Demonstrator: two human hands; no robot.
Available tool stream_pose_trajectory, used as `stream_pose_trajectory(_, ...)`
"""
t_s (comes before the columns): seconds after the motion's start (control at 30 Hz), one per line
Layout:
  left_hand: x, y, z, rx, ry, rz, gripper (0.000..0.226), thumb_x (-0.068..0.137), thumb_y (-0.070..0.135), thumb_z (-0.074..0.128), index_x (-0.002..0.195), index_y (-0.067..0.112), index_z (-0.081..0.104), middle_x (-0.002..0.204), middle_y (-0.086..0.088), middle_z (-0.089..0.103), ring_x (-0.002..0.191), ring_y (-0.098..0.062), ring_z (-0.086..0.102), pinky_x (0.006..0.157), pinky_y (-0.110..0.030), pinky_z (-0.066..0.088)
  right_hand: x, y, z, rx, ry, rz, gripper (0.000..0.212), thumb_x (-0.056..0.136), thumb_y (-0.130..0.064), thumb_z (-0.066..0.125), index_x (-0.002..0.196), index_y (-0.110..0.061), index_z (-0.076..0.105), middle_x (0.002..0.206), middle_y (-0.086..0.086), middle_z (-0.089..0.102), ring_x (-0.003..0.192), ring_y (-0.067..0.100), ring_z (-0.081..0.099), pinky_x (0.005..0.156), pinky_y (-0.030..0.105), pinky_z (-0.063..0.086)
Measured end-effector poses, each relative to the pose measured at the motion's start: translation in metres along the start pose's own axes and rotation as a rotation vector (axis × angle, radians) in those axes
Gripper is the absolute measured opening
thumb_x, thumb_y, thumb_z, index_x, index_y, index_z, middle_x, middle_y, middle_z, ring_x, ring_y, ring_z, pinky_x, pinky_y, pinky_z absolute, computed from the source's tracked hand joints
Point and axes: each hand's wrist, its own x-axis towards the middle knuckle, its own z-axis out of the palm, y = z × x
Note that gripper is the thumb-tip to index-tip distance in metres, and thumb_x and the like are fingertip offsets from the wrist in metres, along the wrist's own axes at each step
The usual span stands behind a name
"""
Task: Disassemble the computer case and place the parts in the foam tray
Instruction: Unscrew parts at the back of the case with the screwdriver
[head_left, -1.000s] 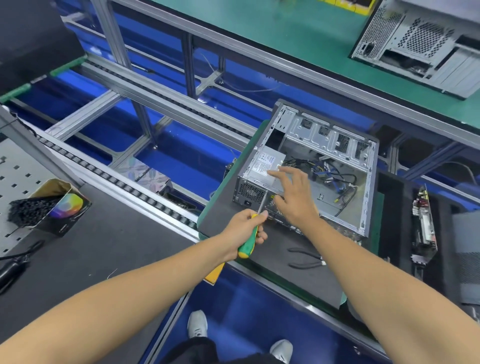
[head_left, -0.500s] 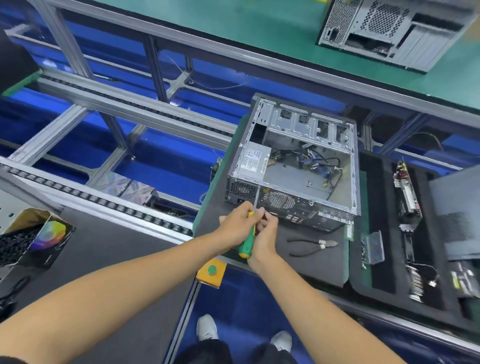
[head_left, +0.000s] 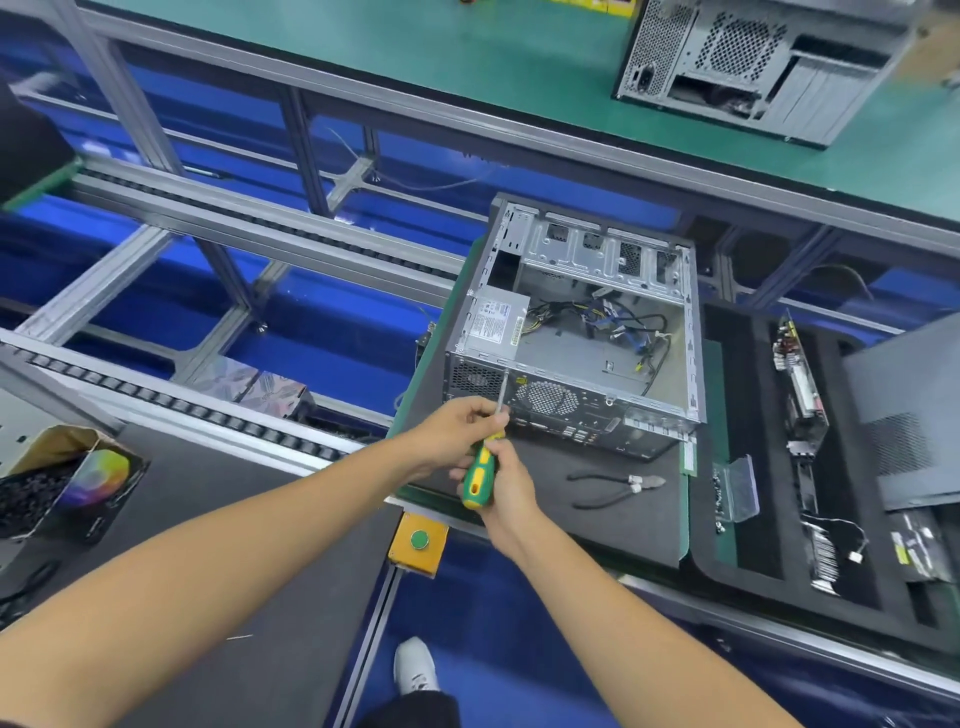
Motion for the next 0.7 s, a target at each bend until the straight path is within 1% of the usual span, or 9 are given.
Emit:
stream_pose_trajectory(0.07, -0.001, 0.002, -0.001, -0.035, 0.01, 0.014, 0.03, 0.107, 0.019, 0.055, 0.133, 0.006, 0.051, 0.105, -0.018, 0.07, 0.045, -0.007, 0.052, 0.039, -0.02, 0.04, 0.0, -0.003, 0.002, -0.068, 0.043, -0.029, 0.019, 0.096, -0.023, 0.057, 0.095, -0.008, 0.069, 0.072, 0.013, 0.073, 0.057, 0.023, 0.069, 0.053, 0.027, 0.052)
stream_pose_trajectory(0.13, 0.0, 0.003, -0.001, 0.003, 0.047, 0.024, 0.025, 0.107, 0.019, 0.055, 0.13, 0.01, 0.052, 0.116, -0.016, 0.073, 0.048, -0.006, 0.056, 0.041, -0.021, 0.042, -0.001, -0.004, 0.01, -0.085, 0.095, -0.054, 0.025, 0.098, -0.029, 0.059, 0.09, -0.009, 0.072, 0.072, 0.013, 0.074, 0.057, 0.022, 0.07, 0.049, 0.025, 0.053)
stream_pose_trajectory(0.27, 0.008, 0.008, -0.002, 0.206, 0.216, 0.071, 0.019, 0.1, 0.025, 0.066, 0.115, 0.013, 0.069, 0.093, -0.008, 0.072, 0.075, -0.017, 0.063, 0.062, -0.03, 0.052, -0.009, -0.004, 0.033, 0.011, 0.161, -0.06, 0.031, 0.093, -0.035, 0.066, 0.08, -0.007, 0.074, 0.071, 0.014, 0.073, 0.061, 0.025, 0.071, 0.055, 0.034, 0.059)
stream_pose_trajectory(0.37, 0.01, 0.015, -0.005, 0.214, 0.253, 0.038, 0.018, 0.099, 0.023, 0.069, 0.109, 0.009, 0.073, 0.079, -0.002, 0.066, 0.057, -0.014, 0.057, 0.047, -0.023, 0.044, -0.014, -0.004, 0.033, 0.063, 0.05, -0.017, 0.026, 0.094, -0.032, 0.06, 0.088, -0.009, 0.07, 0.065, 0.008, 0.068, 0.053, 0.021, 0.065, 0.049, 0.028, 0.052)
stream_pose_trajectory(0.47, 0.008, 0.023, -0.002, 0.287, 0.213, 0.042, 0.017, 0.098, 0.02, 0.07, 0.107, 0.006, 0.069, 0.076, -0.003, 0.064, 0.047, -0.008, 0.057, 0.045, -0.021, 0.046, -0.02, -0.002, 0.024, 0.172, -0.047, 0.072, 0.031, 0.099, -0.036, 0.046, 0.085, -0.011, 0.06, 0.057, 0.003, 0.054, 0.042, 0.016, 0.048, 0.042, 0.023, 0.039)
stream_pose_trajectory(0.53, 0.011, 0.03, -0.003, 0.567, 0.209, 0.095, 0.02, 0.099, 0.029, 0.067, 0.102, 0.009, 0.067, 0.088, -0.006, 0.07, 0.073, -0.019, 0.068, 0.066, -0.033, 0.057, -0.02, -0.004, 0.018, 0.191, -0.052, 0.076, 0.033, 0.101, -0.033, 0.041, 0.079, -0.012, 0.053, 0.053, 0.001, 0.046, 0.039, 0.015, 0.037, 0.04, 0.021, 0.032)
stream_pose_trajectory(0.6, 0.019, 0.041, -0.011, 0.953, 0.38, 0.189, 0.025, 0.101, 0.041, 0.059, 0.096, 0.017, 0.064, 0.097, -0.002, 0.07, 0.095, -0.025, 0.063, 0.077, -0.039, 0.052, -0.021, -0.006, 0.017, 0.195, -0.067, 0.076, 0.034, 0.101, -0.03, 0.039, 0.074, -0.013, 0.05, 0.051, 0.001, 0.041, 0.036, 0.014, 0.03, 0.039, 0.02, 0.027)
stream_pose_trajectory(0.67, 0.035, 0.058, -0.023, 1.045, 0.569, 0.391, 0.025, 0.101, 0.04, 0.055, 0.099, 0.017, 0.063, 0.104, -0.005, 0.064, 0.104, -0.028, 0.055, 0.08, -0.042, 0.048, -0.022, -0.008, 0.018, 0.234, -0.086, 0.086, 0.034, 0.101, -0.029, 0.038, 0.072, -0.013, 0.049, 0.051, 0.0, 0.039, 0.036, 0.013, 0.027, 0.038, 0.019, 0.025)
stream_pose_trajectory(0.7, 0.047, 0.068, -0.029, 1.069, 0.602, 0.475, 0.025, 0.102, 0.039, 0.054, 0.107, 0.016, 0.064, 0.11, -0.008, 0.062, 0.108, -0.029, 0.053, 0.085, -0.044, 0.047, -0.022, -0.008, 0.019, 0.256, -0.097, 0.095, 0.035, 0.101, -0.029, 0.038, 0.072, -0.013, 0.05, 0.051, -0.001, 0.038, 0.036, 0.013, 0.027, 0.037, 0.019, 0.024)
